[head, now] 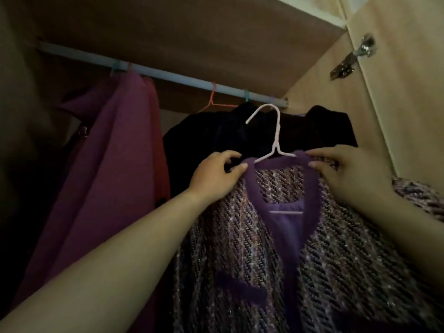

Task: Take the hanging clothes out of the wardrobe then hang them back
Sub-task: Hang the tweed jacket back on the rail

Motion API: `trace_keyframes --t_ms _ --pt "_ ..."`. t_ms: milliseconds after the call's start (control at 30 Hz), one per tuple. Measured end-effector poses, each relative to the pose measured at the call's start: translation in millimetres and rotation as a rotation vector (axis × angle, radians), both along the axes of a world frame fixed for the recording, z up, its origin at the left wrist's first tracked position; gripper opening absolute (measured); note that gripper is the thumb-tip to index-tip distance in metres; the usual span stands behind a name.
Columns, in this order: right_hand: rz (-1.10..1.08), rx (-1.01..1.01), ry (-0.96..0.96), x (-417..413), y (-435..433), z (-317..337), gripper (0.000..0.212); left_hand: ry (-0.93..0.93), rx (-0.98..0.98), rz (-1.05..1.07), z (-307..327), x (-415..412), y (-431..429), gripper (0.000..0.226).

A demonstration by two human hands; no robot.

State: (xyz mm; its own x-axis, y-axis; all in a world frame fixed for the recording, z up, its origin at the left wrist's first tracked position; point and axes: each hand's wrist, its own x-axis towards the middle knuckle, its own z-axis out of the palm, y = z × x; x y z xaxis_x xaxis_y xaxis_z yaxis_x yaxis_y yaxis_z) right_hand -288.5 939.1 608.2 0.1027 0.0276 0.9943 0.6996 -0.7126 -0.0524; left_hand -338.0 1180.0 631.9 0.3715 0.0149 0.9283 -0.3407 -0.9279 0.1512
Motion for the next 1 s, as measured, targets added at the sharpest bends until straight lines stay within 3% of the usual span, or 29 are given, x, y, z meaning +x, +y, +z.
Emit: trace_keyframes --t_ms 133,300,500,667,833,1000 --pt "-0.078 0.064 -0.042 9.5 35.1 32.9 0.023 -0.085 0.050 0.021 34.7 7.8 33.3 0.044" --pt "-0.075 0.131 -0.036 19.8 75.5 76.2 0.025 -0.052 0.121 0.080 35.3 31.3 77.0 0.053" --pt "-0.009 0.072 0.012 39.5 129.6 129.1 0.024 -0.049 -0.040 0.082 40.2 54.0 115.3 0.056" --pt "0.057 0.056 0.056 51.4 160.1 176.2 0.023 -0.166 -0.171 0.220 95.5 71.0 118.9 0.056" --pt "0.073 0.052 0.048 57.0 178.7 223.7 0.020 -0.249 -0.077 0.236 139.3 72.2 134.0 0.051" --pt "0.078 0.062 0.050 59.2 214.5 241.5 0.019 -0.275 -0.014 0.294 133.0 69.7 164.1 0.047"
